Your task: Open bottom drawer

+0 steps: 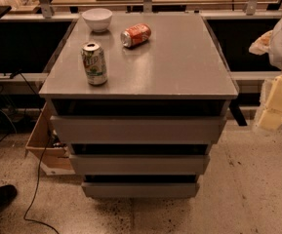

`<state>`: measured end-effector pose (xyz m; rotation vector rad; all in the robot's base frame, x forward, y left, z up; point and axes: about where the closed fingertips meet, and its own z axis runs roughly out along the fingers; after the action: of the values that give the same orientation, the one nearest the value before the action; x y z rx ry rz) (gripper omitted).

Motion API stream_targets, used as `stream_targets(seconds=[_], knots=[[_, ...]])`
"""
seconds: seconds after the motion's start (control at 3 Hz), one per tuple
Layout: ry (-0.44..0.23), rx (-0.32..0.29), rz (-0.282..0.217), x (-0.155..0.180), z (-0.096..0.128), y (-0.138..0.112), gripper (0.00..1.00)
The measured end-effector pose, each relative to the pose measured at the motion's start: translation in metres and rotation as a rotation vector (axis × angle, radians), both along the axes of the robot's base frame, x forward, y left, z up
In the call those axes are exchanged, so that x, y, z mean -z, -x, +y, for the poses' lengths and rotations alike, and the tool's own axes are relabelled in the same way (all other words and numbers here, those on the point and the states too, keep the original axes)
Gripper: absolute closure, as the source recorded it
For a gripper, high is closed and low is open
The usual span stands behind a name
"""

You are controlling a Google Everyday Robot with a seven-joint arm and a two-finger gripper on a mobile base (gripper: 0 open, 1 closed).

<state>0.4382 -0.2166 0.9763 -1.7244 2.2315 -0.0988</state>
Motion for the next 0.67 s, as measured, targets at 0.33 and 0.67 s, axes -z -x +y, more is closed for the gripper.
stream_targets(seconds=[0.33,0.67], knots=[[0.0,0.0,0.0,0.0,0.0,0.0,0.0],[-0.021,0.002,0.016,0.032,-0.001,0.004,0.0]])
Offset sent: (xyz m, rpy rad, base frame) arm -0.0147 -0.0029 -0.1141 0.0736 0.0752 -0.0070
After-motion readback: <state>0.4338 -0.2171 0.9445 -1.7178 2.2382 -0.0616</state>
